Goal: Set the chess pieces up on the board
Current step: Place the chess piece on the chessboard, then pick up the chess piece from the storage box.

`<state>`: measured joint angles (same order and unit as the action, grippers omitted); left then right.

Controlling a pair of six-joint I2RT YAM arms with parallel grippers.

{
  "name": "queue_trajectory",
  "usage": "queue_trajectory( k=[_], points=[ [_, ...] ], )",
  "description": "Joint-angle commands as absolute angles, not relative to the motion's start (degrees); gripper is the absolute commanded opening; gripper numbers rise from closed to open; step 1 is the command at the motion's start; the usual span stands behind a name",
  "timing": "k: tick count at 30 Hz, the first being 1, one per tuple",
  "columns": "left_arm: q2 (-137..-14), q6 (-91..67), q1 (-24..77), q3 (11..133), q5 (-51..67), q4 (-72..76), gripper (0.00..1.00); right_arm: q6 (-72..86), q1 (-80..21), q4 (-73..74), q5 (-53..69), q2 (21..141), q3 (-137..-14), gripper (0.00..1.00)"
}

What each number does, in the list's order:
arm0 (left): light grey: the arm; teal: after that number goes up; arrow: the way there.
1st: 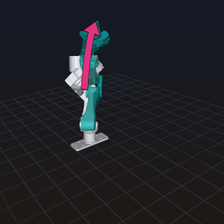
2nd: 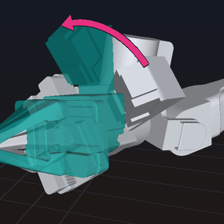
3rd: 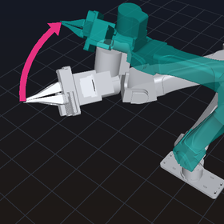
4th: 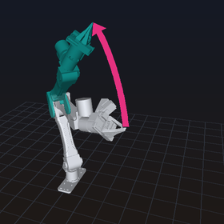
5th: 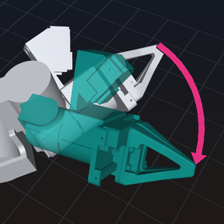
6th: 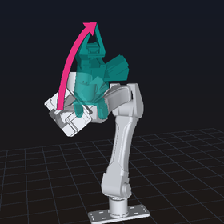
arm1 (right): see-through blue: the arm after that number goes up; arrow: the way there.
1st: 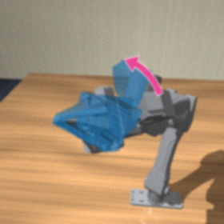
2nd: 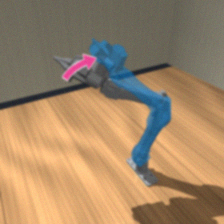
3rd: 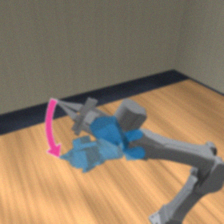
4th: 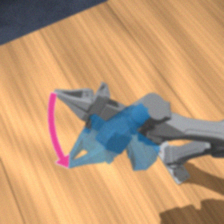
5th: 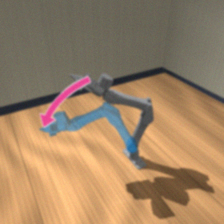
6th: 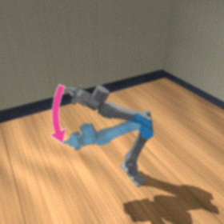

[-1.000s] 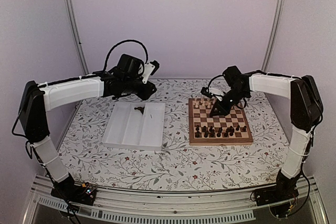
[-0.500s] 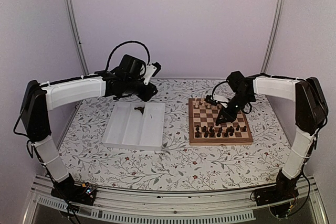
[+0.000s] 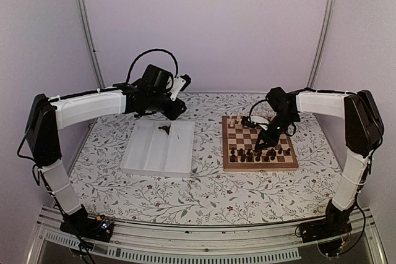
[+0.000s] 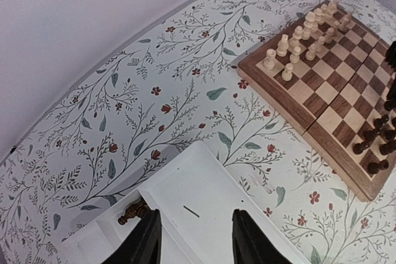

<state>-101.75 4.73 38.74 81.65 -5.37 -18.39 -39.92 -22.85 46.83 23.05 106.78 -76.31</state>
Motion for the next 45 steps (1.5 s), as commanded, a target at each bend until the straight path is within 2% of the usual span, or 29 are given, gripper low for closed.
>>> queue_trajectory(
  k=[1,8,13,21,27,30,33,41,45],
  points=[
    [-102.8,5.4,39.4,83.2,-5.2,-19.0,0.42,-40.5,-22.9,47.8,24.0,108.3,-76.1,0.10],
    [-103.1,5.4,39.4,83.4,-5.0,-19.5,0.41,-40.5,-23.0,48.2,23.8,109.0,-76.5,0.13],
    [-103.5,5.5,39.4,83.6,-5.0,-19.8,0.42,-40.3,-23.0,48.0,23.6,109.0,-76.6,0.21],
    [-103.6,4.9,39.3,83.4,-7.5,-19.8,0.42,-40.2,-22.7,49.6,23.3,108.4,-78.9,0.23],
    [-106.3,-5.0,36.0,85.3,-13.3,-23.3,0.44,-40.1,-21.3,51.9,23.2,107.6,-84.0,0.24],
    [-108.2,-12.5,33.4,86.7,-9.3,-25.4,0.42,-39.2,-20.7,52.1,23.2,106.4,-85.7,0.24],
    [-108.6,-20.3,30.4,83.1,-2.1,-22.2,0.38,-37.8,-20.0,51.1,23.1,104.6,-85.6,0.25],
    [-110.4,-28.5,28.3,77.8,-6.4,-18.8,0.40,-35.3,-19.0,48.8,23.2,100.1,-83.2,0.27],
    [-113.7,-30.0,27.5,78.6,-4.3,-19.1,0.40,-35.2,-19.0,48.4,23.4,100.0,-82.4,0.27]
  ],
)
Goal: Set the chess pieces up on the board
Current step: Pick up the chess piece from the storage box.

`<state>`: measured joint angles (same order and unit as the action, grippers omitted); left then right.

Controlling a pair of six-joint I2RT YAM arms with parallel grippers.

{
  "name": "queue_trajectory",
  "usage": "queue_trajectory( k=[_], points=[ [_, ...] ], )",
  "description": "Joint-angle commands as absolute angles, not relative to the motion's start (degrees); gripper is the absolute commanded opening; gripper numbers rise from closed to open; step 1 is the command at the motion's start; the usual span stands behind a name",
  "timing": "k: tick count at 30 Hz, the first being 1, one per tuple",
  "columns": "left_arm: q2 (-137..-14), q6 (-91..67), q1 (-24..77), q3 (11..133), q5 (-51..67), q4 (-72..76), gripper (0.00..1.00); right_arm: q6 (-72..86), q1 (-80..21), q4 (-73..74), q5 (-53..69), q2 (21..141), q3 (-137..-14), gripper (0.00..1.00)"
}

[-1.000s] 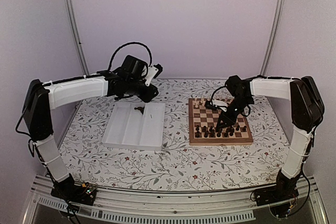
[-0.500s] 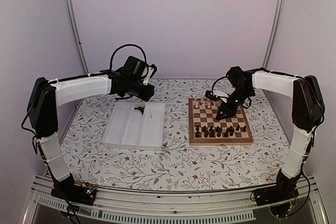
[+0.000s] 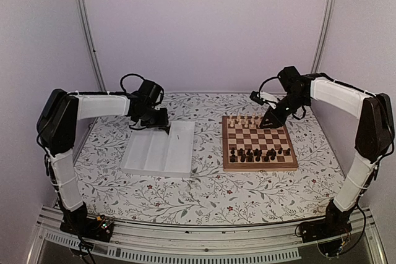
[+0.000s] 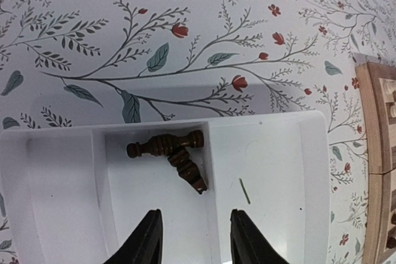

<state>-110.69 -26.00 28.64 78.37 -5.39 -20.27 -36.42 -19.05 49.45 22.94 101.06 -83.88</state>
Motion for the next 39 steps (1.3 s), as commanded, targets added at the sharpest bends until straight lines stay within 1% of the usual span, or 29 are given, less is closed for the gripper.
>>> queue_trajectory(
  k=[1,10,21,24,30,32,36,39],
  points=[
    [-114.5,-30.3,27.4,79.1,-4.1,-19.1,0.40,-35.2,-18.9,48.4,23.6,100.0,-82.3,0.27],
    [-118.8,-31.9,26.5,82.0,-3.8,-19.1,0.35,-35.0,-18.9,47.7,25.0,99.8,-81.1,0.27],
    [-124.5,-32.4,26.2,87.3,-2.2,-21.0,0.34,-35.2,-19.0,46.4,26.4,99.5,-78.9,0.27],
    [-123.8,-32.1,26.4,87.4,-2.3,-23.8,0.33,-35.2,-18.9,46.3,26.7,99.0,-78.8,0.27],
    [-118.4,-30.2,26.6,82.5,-4.6,-26.9,0.33,-35.4,-19.0,46.1,27.3,98.6,-78.8,0.28],
    [-118.1,-28.7,26.5,82.1,-5.3,-28.4,0.32,-35.5,-19.0,45.8,27.5,98.7,-78.7,0.28],
    [-119.3,-26.6,26.1,81.6,-2.7,-27.4,0.31,-35.5,-18.9,45.5,28.1,99.2,-78.8,0.27],
    [-121.2,-25.2,26.1,83.4,-1.0,-27.2,0.30,-35.3,-18.9,45.5,28.3,99.1,-78.6,0.28]
  ],
)
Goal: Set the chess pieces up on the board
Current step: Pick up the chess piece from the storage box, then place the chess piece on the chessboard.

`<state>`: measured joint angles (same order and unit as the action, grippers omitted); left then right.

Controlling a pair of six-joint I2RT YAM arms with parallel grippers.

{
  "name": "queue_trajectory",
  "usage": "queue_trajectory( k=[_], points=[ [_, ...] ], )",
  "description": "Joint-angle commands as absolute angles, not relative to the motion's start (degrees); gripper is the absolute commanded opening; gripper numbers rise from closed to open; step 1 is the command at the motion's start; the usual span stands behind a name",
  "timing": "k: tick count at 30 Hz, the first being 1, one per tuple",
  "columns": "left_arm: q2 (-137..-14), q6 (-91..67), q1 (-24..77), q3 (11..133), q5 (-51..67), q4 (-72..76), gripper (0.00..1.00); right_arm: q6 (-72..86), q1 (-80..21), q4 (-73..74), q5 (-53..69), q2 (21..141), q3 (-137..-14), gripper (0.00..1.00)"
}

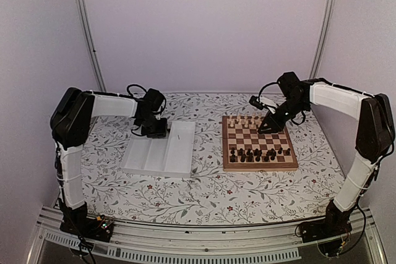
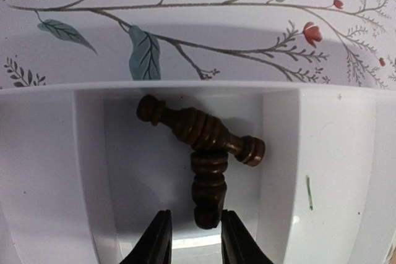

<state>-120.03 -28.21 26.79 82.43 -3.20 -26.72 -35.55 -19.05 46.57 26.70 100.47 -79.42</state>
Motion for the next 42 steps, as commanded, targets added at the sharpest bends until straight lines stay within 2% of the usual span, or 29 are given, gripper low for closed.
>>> queue_trajectory(
  k=[1,7,13,17,23,29,33,37,42],
  points=[
    [-121.8,-24.7,26.0,84.2,-0.9,-27.3,0.30,-35.3,-19.0,45.5,28.2,98.9,-78.4,0.28],
    [-124.3,-23.1,25.9,87.6,-1.9,-28.0,0.26,-35.3,-18.9,45.1,28.2,97.9,-77.2,0.27],
    [-124.2,-22.7,26.1,88.7,-0.5,-31.1,0.07,-35.5,-19.0,44.8,28.2,97.8,-77.5,0.27],
    [-118.1,-20.4,27.2,85.6,0.2,-33.9,0.00,-36.0,-18.9,45.2,28.5,98.4,-80.2,0.28],
    [-109.3,-9.1,28.3,81.2,-2.9,-33.4,0.00,-35.5,-19.1,44.5,33.3,100.2,-85.4,0.29],
    [-101.9,7.2,34.2,74.9,-3.3,-27.9,0.00,-34.5,-20.0,47.0,39.4,105.0,-92.5,0.30],
    [-98.2,8.2,35.8,71.2,-3.6,-22.9,0.00,-33.7,-22.2,48.7,42.8,109.0,-96.0,0.30],
    [-96.2,8.8,36.0,69.6,7.5,-19.8,0.00,-33.6,-26.0,49.4,43.5,111.5,-97.7,0.30],
    [-92.9,8.7,36.7,66.2,31.2,-14.4,0.00,-34.9,-27.9,52.0,50.7,111.5,-100.6,0.30]
  ],
)
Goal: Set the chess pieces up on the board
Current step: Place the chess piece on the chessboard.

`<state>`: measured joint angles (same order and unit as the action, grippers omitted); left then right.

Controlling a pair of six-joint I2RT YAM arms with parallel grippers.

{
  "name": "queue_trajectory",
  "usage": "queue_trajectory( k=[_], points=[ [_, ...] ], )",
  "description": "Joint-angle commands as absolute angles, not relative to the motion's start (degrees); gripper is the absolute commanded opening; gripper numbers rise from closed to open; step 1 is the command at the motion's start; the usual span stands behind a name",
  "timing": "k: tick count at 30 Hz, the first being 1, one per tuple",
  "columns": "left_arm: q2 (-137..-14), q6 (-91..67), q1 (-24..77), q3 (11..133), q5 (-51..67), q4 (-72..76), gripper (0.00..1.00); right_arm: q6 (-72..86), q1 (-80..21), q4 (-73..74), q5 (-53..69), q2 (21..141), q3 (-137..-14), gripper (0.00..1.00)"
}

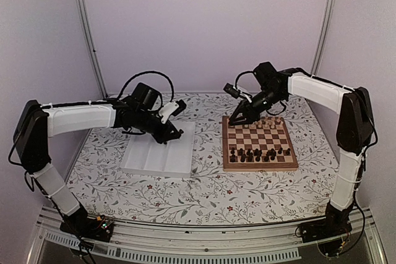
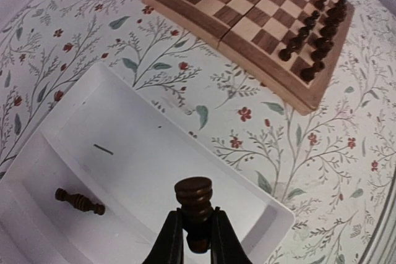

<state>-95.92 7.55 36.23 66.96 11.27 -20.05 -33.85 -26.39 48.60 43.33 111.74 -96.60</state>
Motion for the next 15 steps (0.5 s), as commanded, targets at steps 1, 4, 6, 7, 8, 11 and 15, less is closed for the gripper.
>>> queue_trajectory(
  k=[1,4,6,7,8,11,15],
  points=[
    [-93.7,8.0,36.6,67.1,34.7,-15.1,0.00,-37.2,-28.8,52.5,50.1,111.0,-100.3,0.31],
    [-97.4,6.3,36.6,71.2,43.6,-19.4,0.00,-45.7,-33.8,50.0,42.0,106.7,-95.0,0.33],
    [-100.2,4.6,36.7,73.7,47.6,-22.0,0.00,-49.3,-37.8,45.8,34.5,102.6,-90.6,0.35],
    [-101.3,3.8,36.9,75.0,49.4,-23.3,0.00,-51.3,-39.8,44.0,29.9,101.3,-88.9,0.36],
    [-102.4,3.4,37.1,75.8,50.8,-24.2,0.00,-52.5,-41.7,42.5,27.8,99.9,-87.8,0.37],
    [-104.5,2.2,38.1,77.9,53.4,-26.1,0.00,-54.3,-45.6,40.6,19.8,99.0,-87.3,0.37],
    [-106.9,1.5,39.3,80.9,54.7,-28.9,0.00,-54.8,-48.8,39.0,15.3,99.9,-87.5,0.37]
  ],
)
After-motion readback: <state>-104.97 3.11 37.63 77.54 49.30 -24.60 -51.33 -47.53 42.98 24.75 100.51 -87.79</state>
